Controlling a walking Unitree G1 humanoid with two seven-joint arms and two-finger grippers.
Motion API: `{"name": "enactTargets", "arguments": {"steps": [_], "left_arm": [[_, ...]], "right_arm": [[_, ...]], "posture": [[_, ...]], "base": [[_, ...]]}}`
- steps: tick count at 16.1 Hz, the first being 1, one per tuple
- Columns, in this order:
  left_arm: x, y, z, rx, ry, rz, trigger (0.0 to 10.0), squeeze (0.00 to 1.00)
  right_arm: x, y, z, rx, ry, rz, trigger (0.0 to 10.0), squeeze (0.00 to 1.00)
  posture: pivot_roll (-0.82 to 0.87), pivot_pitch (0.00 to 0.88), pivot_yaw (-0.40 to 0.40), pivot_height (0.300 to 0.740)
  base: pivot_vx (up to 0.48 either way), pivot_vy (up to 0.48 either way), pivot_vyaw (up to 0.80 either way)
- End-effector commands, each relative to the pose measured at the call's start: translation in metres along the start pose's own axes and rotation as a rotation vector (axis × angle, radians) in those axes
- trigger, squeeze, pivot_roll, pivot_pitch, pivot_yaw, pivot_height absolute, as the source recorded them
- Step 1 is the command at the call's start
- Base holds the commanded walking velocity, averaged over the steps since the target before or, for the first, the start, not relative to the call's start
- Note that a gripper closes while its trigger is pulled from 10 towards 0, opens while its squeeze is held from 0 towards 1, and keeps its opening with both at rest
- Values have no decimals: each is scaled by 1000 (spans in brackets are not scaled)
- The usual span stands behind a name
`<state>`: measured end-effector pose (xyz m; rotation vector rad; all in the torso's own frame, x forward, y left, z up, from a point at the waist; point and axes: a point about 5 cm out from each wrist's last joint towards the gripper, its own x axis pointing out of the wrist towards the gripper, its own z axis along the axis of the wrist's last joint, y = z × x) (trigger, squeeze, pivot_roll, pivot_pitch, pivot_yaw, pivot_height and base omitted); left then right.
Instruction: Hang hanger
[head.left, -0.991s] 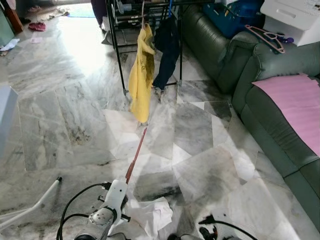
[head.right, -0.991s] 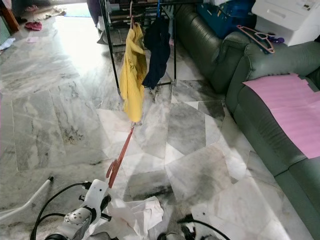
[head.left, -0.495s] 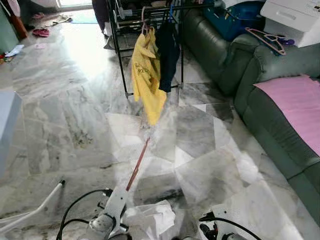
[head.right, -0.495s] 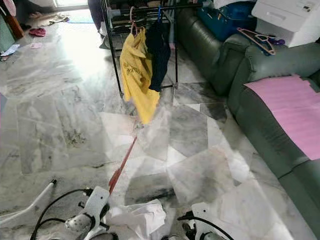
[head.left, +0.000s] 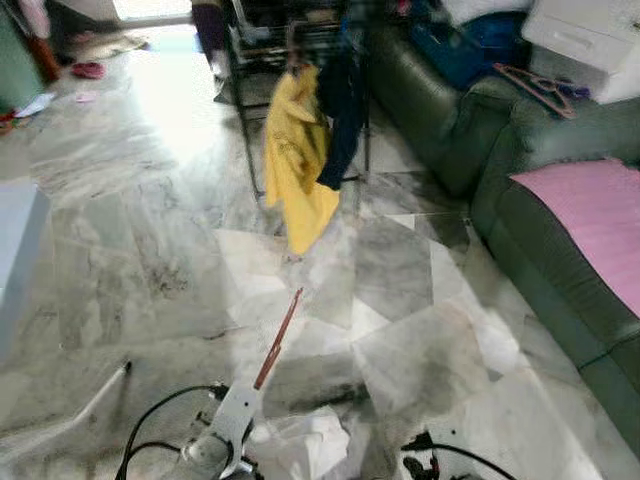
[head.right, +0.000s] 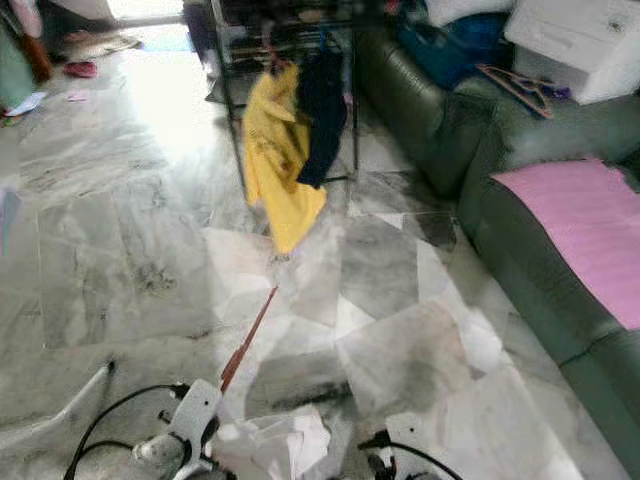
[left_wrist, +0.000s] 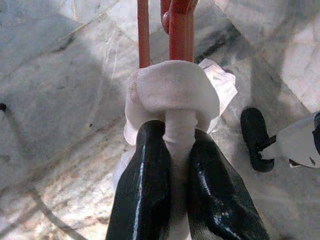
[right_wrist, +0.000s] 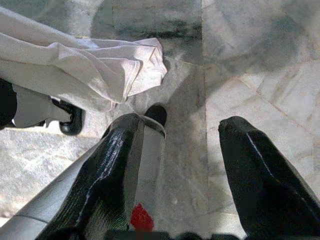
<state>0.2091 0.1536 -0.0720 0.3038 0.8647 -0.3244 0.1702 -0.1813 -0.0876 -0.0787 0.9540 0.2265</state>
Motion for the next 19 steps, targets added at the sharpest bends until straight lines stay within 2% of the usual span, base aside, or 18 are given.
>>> {"name": "enactTargets", "arguments": {"steps": [1,7,13,19], "left_arm": [[-1,-5,-10,-10,37,-15,10000,0],[-1,-3,-9,2,38,-21,10000,0],[-1,-3,-9,15,39,-27,10000,0],[-1,-3,-8,-1,35,-23,10000,0]], "right_arm": [[0,1,-2,7,10,0,10000,0],[1,4,-2,6,8,10,10000,0],[1,5,-3,0,15,7,10000,0],[1,8,-5,19,13,7,10000,0]], "posture": [[-138,88,-24,740],[-140,88,-23,740],[-144,88,-19,740],[-148,97,-18,740]], "base": [[0,0,800],[0,0,677],[0,-80,0],[0,-294,0]]}}
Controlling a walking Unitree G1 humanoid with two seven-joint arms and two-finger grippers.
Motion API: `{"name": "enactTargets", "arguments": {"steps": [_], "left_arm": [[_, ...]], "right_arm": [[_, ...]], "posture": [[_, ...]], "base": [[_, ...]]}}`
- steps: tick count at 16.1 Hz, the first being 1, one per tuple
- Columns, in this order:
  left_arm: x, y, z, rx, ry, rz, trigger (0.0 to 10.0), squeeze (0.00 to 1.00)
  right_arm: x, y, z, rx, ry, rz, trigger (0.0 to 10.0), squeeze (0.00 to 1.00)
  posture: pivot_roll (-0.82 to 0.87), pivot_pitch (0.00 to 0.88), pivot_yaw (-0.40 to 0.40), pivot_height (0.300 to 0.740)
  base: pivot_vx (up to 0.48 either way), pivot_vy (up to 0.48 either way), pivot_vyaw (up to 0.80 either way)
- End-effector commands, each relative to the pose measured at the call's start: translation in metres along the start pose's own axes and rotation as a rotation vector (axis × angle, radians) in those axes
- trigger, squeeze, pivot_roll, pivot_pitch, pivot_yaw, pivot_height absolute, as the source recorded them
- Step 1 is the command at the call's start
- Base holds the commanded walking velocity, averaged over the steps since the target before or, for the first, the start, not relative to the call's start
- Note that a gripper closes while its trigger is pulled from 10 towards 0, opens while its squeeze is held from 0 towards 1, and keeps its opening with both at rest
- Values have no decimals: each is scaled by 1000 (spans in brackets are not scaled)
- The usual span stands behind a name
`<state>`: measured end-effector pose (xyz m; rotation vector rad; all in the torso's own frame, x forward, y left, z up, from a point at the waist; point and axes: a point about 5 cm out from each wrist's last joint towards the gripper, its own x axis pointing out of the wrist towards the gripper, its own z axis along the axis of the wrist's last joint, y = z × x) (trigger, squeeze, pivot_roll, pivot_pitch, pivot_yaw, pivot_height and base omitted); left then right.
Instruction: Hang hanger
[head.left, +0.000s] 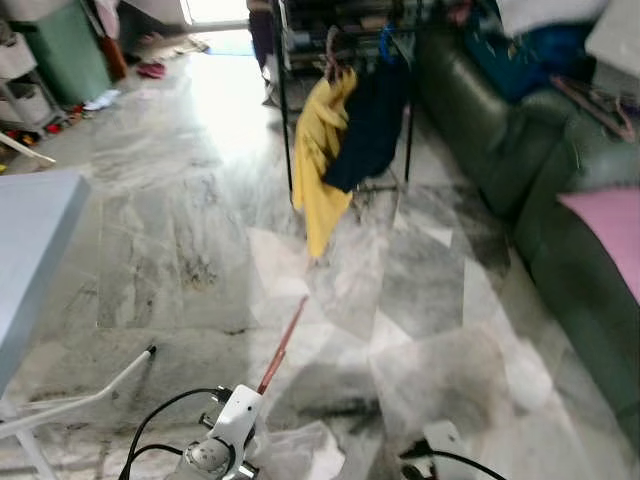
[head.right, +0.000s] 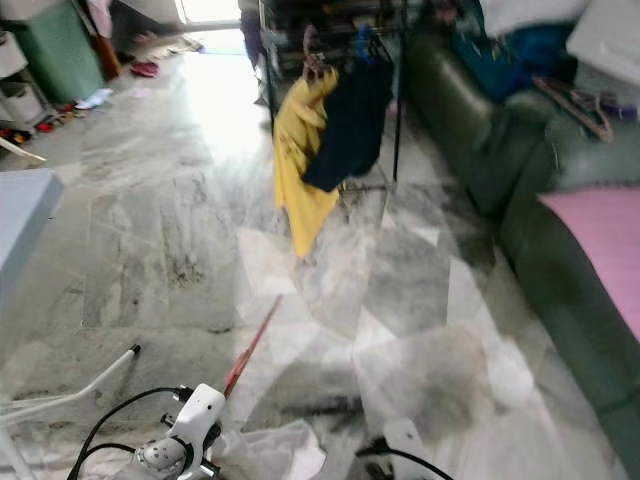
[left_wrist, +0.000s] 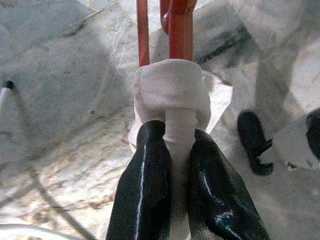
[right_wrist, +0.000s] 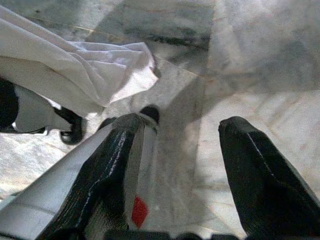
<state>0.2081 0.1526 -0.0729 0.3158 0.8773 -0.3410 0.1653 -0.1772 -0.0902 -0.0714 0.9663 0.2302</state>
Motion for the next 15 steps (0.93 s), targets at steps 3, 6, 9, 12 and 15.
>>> {"name": "enactTargets", "arguments": {"steps": [3,6,9,12,15], "left_arm": [[1,5,7,-92,-30,25,10000,0],[2,26,53,-161,-203,90,10000,0],[-4,45,119,-241,-438,129,10000,0],[-14,46,171,-278,-622,125,10000,0],[-17,40,186,-255,-687,107,10000,0]], "right_arm": [[-1,2,2,152,-95,-62,10000,0],[-4,0,11,305,-265,-113,10000,0],[-8,-40,122,306,-557,-136,10000,0],[-7,-33,127,293,-581,-115,10000,0],[-4,-25,118,285,-542,-89,10000,0]], "posture": [[-145,99,-20,740],[-154,103,-11,740],[-162,104,-9,740],[-163,104,-9,740],[-160,104,-7,740]], "base": [[0,0,0],[0,0,0],[0,0,0],[0,0,0],[0,0,0]]}}
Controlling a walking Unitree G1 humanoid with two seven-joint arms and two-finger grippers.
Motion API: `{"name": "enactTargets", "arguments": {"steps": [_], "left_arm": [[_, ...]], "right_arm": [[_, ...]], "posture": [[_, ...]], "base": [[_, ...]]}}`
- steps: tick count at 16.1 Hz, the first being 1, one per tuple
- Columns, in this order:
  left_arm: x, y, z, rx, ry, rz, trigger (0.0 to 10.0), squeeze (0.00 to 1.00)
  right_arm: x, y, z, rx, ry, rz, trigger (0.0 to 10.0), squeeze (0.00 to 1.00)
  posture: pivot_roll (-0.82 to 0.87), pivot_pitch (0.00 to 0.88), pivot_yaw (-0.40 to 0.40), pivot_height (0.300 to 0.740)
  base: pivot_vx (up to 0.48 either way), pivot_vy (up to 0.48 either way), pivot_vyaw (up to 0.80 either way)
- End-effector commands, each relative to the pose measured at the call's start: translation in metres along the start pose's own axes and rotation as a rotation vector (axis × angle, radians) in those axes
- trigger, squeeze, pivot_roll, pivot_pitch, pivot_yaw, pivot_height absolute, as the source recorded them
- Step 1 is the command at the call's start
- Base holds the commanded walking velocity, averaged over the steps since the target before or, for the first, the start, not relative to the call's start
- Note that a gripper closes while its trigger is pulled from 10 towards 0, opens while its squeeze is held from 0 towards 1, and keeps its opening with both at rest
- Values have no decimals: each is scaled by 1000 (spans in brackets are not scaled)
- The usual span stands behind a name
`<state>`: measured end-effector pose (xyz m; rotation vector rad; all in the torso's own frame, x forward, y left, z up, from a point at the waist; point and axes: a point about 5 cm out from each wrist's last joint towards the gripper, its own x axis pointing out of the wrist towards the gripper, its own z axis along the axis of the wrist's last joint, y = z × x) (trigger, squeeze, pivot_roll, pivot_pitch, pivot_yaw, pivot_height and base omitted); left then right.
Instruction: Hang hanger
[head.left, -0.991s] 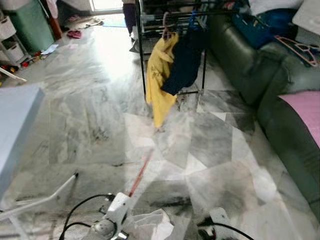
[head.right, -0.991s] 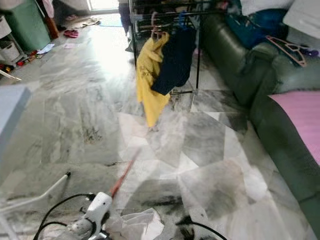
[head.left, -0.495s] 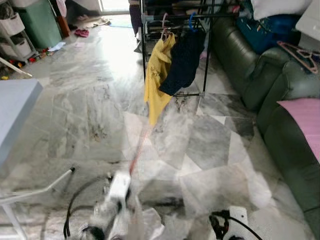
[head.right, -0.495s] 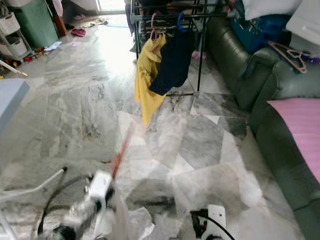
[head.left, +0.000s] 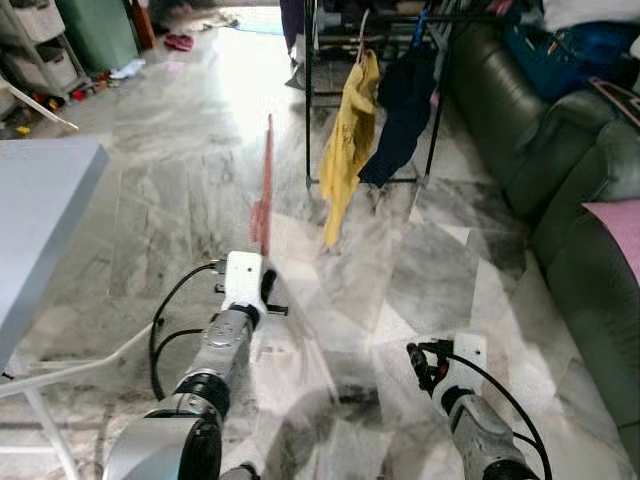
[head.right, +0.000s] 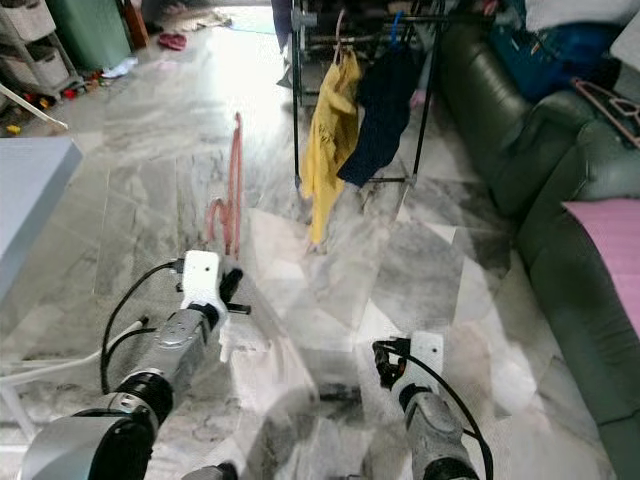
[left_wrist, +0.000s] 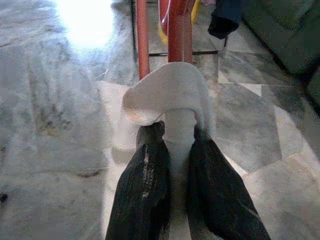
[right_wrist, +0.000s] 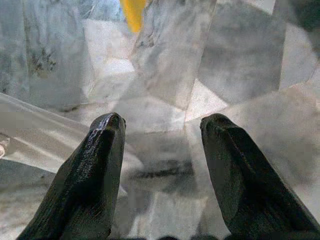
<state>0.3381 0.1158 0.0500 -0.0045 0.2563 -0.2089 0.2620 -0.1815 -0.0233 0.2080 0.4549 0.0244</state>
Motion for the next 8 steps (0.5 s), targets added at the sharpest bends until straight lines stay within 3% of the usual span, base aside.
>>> {"name": "enactTargets", "arguments": {"steps": [1,4,8], "left_arm": [[1,-3,5,32,-36,-29,10000,0],[-12,-5,-25,53,59,-75,10000,0],[-30,1,-59,71,176,-83,10000,0]], "right_arm": [[-1,0,-3,-5,9,-1,10000,0],[-6,1,-15,-10,45,9,10000,0],[-10,3,-24,-2,68,15,10000,0]], "posture": [[-158,107,-6,740],[-159,106,-6,740],[-164,102,-4,740]], "base": [[0,0,0],[0,0,0],[0,-299,0]]}}
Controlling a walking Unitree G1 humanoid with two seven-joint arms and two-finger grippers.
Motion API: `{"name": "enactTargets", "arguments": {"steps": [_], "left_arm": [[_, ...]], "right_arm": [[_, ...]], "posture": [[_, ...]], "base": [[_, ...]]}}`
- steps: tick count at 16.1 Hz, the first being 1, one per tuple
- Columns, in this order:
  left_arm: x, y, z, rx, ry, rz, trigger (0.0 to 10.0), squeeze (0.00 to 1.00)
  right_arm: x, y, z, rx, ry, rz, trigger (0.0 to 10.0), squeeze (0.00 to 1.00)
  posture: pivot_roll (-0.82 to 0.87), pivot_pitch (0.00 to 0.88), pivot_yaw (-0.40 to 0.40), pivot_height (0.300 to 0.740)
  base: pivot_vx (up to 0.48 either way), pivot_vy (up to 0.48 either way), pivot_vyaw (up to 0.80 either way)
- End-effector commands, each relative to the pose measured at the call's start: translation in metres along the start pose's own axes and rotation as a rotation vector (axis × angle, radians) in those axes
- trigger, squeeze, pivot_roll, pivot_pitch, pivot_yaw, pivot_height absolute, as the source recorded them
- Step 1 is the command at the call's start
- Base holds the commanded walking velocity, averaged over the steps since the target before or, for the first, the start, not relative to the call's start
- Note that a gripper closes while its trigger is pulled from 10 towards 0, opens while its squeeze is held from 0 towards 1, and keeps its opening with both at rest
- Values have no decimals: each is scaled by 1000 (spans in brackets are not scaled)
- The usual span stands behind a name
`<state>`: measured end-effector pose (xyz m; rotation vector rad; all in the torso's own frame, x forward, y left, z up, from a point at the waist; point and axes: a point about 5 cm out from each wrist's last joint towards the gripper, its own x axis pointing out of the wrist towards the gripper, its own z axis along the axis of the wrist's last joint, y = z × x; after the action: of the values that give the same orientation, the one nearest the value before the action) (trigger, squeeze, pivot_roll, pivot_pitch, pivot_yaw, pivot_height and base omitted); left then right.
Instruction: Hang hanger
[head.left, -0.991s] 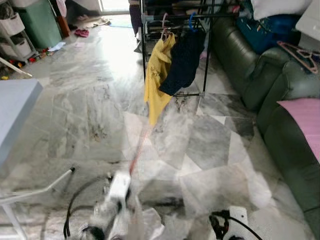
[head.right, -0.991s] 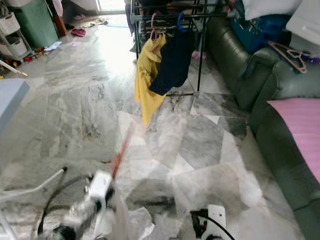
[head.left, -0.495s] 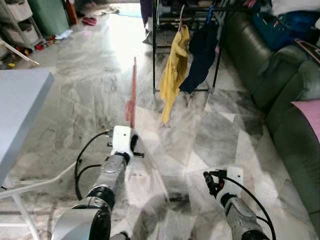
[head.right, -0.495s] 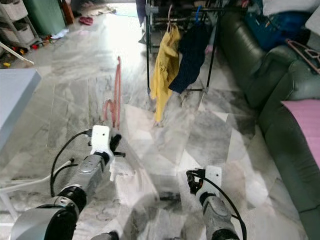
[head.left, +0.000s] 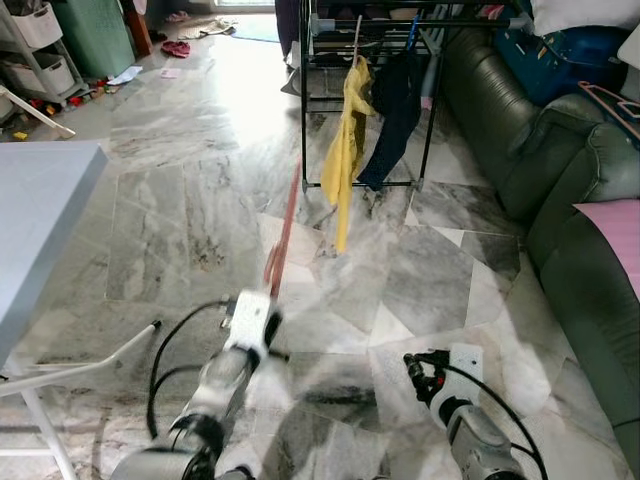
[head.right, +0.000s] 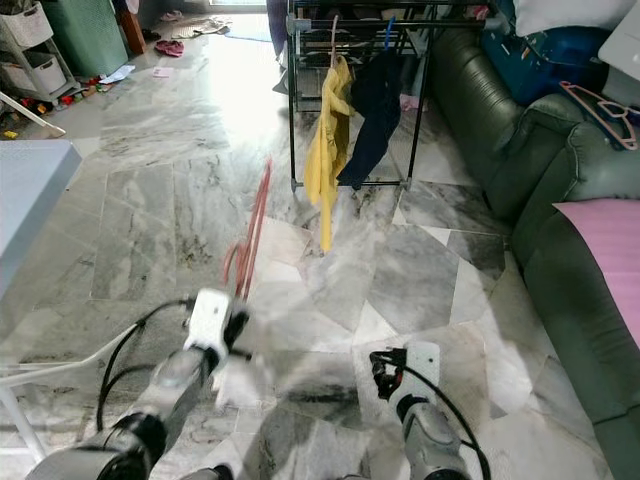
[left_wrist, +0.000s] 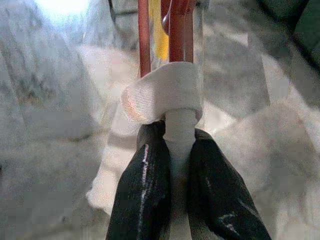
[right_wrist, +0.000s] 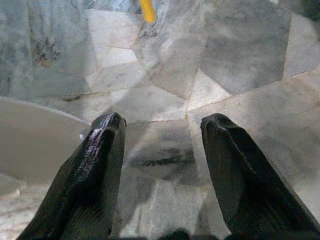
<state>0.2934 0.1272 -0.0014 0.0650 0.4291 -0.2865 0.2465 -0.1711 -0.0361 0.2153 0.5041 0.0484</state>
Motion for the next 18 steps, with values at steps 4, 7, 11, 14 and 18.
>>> {"name": "enactTargets", "arguments": {"steps": [4,7,11,14,18], "left_arm": [[-1,-6,-4,14,11,-36,10000,0],[0,-9,-3,21,10,-53,10000,0],[0,-8,-2,26,12,-56,10000,0],[0,-7,-3,27,14,-56,10000,0],[-2,-6,-7,30,29,-51,10000,0]], "right_arm": [[-4,-3,-9,-4,30,-5,10000,0],[-4,-2,-8,-1,29,-7,10000,0],[-5,-3,-10,1,32,-11,10000,0],[-5,-3,-11,3,38,-14,10000,0],[-6,-5,-13,3,51,-17,10000,0]], "posture": [[-163,105,-2,740],[-165,107,3,740],[-167,108,7,740],[-166,110,7,740],[-166,109,4,740]], "base": [[0,-340,0],[0,-405,0],[0,-422,0],[0,-432,0],[0,-433,0]]}}
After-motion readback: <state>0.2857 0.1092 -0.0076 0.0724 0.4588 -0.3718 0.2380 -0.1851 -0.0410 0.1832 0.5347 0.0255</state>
